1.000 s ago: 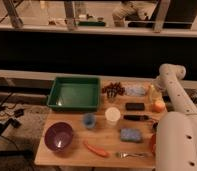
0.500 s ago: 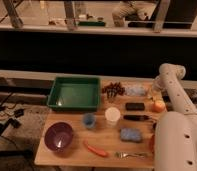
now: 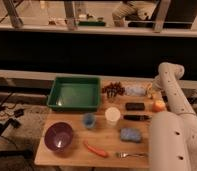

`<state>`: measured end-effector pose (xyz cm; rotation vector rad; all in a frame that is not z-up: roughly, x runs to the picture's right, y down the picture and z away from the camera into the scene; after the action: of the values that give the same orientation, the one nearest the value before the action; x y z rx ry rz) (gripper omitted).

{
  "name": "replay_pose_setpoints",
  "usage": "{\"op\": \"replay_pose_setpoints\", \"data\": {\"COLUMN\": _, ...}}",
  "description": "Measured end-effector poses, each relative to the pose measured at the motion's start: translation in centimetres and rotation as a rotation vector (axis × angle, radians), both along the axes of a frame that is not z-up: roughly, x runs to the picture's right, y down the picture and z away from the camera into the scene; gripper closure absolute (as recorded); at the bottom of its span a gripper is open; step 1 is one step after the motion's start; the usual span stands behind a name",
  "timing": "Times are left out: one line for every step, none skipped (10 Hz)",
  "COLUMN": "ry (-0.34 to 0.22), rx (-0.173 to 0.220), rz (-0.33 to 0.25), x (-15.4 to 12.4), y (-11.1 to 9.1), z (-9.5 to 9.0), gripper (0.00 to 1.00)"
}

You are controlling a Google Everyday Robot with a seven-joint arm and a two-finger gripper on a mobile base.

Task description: Place banana in table surface

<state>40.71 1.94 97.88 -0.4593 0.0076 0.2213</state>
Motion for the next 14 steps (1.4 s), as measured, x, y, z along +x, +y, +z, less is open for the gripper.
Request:
{"op": "replay_pose_setpoints", "data": {"ry": 0.006, "rx": 0.007, "rz": 0.005, "x": 0.3, "y": -0.2, "z": -0.3, "gripper": 0.81}}
{"op": "replay_pose_setpoints", "data": {"ry": 0.007, "rx": 0.021, "rz": 0.008, "x": 0.3, "y": -0.8, "z": -1.0, "gripper": 0.81}}
{"op": "replay_pose_setpoints", "data": {"ry": 0.01, "rx": 0.041, "rz": 0.008, "x": 0.1, "y": -1.9, "z": -1.9, "gripper": 0.81}}
{"op": "replay_pose_setpoints", "data": {"ry": 0.012, "rx": 0.058, "rz": 0.01, "x": 0.0, "y": -2.6, "z": -2.7, "gripper": 0.81}}
{"op": "replay_pose_setpoints", "data": {"ry": 0.021, "rx": 0.083, "rz": 0.009, "x": 0.3, "y": -3.5, "z": -3.9, "gripper": 0.81}}
{"op": "replay_pose_setpoints", "data": {"ry": 0.026, "rx": 0.098, "rz": 0.007, "x": 0.4, "y": -3.9, "z": -4.5, "gripper": 0.81}}
{"op": "replay_pose_setpoints", "data": {"ry": 0.027, "rx": 0.123, "rz": 0.006, "x": 0.2, "y": -4.7, "z": -5.4, "gripper": 0.81}}
{"op": "replay_pose_setpoints", "data": {"ry": 0.029, "rx": 0.137, "rz": 0.004, "x": 0.1, "y": -5.1, "z": -5.8, "gripper": 0.81}}
{"op": "replay_pose_setpoints", "data": {"ry": 0.03, "rx": 0.157, "rz": 0.01, "x": 0.1, "y": -5.6, "z": -6.2, "gripper": 0.81}}
{"op": "replay_pose_setpoints", "data": {"ry": 0.037, "rx": 0.173, "rz": 0.009, "x": 0.4, "y": -6.0, "z": -6.7, "gripper": 0.81}}
{"op": "replay_pose_setpoints", "data": {"ry": 0.04, "rx": 0.187, "rz": 0.012, "x": 0.6, "y": -6.4, "z": -7.3, "gripper": 0.81}}
{"op": "replay_pose_setpoints", "data": {"ry": 0.04, "rx": 0.203, "rz": 0.016, "x": 0.6, "y": -7.1, "z": -8.1, "gripper": 0.81}}
{"op": "replay_pose_setpoints", "data": {"ry": 0.035, "rx": 0.222, "rz": 0.022, "x": 0.4, "y": -8.0, "z": -9.1, "gripper": 0.81}}
{"op": "replay_pose_setpoints", "data": {"ry": 0.031, "rx": 0.234, "rz": 0.024, "x": 0.1, "y": -8.6, "z": -9.6, "gripper": 0.81}}
